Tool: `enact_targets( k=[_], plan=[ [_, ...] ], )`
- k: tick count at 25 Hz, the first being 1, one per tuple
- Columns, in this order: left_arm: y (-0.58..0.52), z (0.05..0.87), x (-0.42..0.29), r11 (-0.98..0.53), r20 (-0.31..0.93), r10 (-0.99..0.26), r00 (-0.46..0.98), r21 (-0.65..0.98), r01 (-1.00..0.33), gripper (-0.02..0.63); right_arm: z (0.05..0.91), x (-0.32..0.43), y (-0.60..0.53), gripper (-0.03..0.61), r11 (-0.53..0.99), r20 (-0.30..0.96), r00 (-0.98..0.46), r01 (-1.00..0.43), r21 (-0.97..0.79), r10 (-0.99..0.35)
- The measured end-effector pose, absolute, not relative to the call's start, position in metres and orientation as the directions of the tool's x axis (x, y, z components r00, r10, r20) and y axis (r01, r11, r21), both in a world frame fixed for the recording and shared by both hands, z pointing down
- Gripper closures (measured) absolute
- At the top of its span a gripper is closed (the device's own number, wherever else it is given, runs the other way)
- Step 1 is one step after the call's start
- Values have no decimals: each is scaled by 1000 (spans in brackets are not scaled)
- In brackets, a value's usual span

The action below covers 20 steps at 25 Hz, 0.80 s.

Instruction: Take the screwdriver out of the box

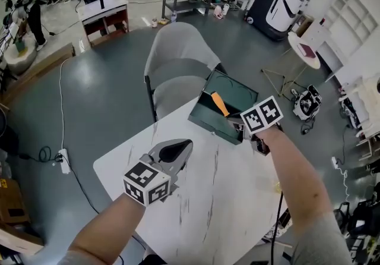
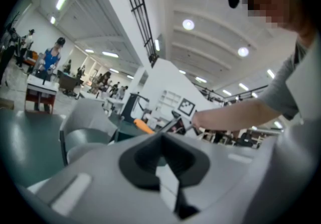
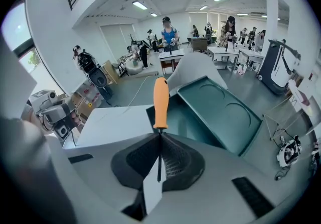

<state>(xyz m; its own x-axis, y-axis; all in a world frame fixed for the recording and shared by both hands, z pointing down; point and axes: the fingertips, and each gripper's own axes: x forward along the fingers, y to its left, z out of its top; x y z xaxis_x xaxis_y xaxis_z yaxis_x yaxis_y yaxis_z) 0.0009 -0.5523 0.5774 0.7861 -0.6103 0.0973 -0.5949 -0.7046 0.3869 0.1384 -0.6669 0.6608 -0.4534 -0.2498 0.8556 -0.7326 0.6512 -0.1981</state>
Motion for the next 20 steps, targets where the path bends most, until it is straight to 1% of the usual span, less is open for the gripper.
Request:
enact_targets(
  k=[12,20],
  plan=[
    [-496,494,-13,-763,36,-555,831,377,-526,617,544,127,-586,561,594,745,-544,-765,-250,-387],
    [-442,462,-27,-801,39,-520,853,323,-503,617,491,130,-505,561,569,636,-606,-765,-302,-478]
  ],
)
